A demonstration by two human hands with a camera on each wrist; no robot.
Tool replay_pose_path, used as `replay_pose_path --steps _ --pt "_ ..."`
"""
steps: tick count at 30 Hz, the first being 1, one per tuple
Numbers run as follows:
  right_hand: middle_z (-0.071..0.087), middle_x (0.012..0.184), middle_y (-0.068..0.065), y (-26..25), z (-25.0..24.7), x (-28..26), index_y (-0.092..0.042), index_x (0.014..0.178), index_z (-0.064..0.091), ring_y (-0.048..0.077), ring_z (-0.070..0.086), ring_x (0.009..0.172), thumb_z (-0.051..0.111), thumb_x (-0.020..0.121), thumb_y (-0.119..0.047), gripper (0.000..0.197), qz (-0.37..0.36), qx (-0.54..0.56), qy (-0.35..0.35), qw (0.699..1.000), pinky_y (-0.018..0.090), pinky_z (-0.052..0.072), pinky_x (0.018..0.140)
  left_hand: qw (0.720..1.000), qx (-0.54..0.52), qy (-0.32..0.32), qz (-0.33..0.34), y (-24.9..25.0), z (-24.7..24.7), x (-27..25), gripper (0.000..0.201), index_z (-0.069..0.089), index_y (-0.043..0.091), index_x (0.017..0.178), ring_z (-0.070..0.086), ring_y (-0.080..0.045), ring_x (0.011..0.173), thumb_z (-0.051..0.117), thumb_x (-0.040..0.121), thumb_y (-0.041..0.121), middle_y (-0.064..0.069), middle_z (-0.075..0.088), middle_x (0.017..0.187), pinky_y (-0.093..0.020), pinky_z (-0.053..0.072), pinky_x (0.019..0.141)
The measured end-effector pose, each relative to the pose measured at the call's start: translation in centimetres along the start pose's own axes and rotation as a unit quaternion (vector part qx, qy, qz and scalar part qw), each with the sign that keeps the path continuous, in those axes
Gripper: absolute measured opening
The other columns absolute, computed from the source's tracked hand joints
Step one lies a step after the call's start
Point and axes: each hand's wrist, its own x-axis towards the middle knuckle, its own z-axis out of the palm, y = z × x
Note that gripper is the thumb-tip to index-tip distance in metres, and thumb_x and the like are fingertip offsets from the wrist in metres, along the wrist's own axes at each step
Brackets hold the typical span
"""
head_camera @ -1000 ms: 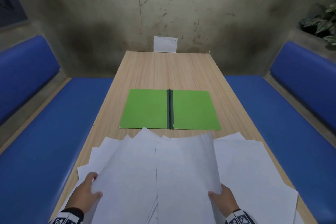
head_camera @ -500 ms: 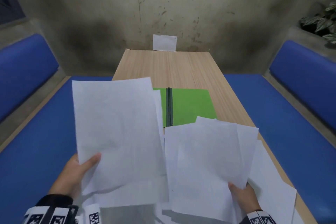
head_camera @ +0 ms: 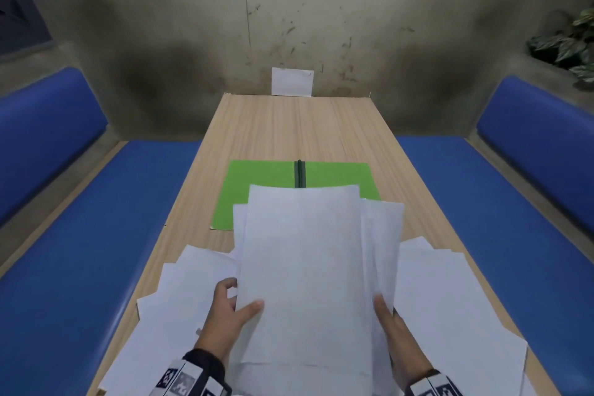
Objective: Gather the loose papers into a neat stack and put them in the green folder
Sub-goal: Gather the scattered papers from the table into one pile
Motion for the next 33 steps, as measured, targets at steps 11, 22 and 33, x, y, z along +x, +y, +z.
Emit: replay_pose_path --steps 11,22,33 --pt "0.075 0.075 0.01 -2.3 0.2 -0.4 -0.002 0.088 0.07 0.023 0.069 0.072 0.07 0.076 0.0 0.012 -0.01 -0.06 -0.059 0.996 0.024 0.052 0.065 0.998 -0.035 -0.034 0.038 2.2 -0.7 -1.6 0.027 0.067 0.015 0.093 0.071 -0.015 0.082 0.078 0.069 0.009 0.005 0.078 0.08 -0.021 0.049 0.068" --pt "0.066 0.092 0.002 -5.2 1.8 -1.2 -0.007 0.101 0.062 -0.011 0.064 0.064 0.068 0.074 0.011 0.034 -0.054 -0.088 -0.119 0.987 0.005 0.048 0.057 0.988 0.034 -0.119 0.095 4.5 -1.7 -2.5 0.032 0.063 -0.004 0.108 0.071 -0.005 0.078 0.058 0.079 -0.016 -0.007 0.074 0.096 -0.01 0.052 0.059" --pt "0.076 0.069 0.0 -7.4 3.3 -1.5 -0.009 0.077 0.072 0.01 0.07 0.064 0.071 0.074 0.0 0.01 -0.098 -0.025 -0.086 0.991 0.016 0.053 0.055 0.988 0.038 -0.059 0.141 6.4 -0.8 -3.1 0.026 0.07 0.025 0.077 0.069 -0.004 0.072 0.081 0.054 0.028 0.011 0.075 0.085 -0.019 0.054 0.062"
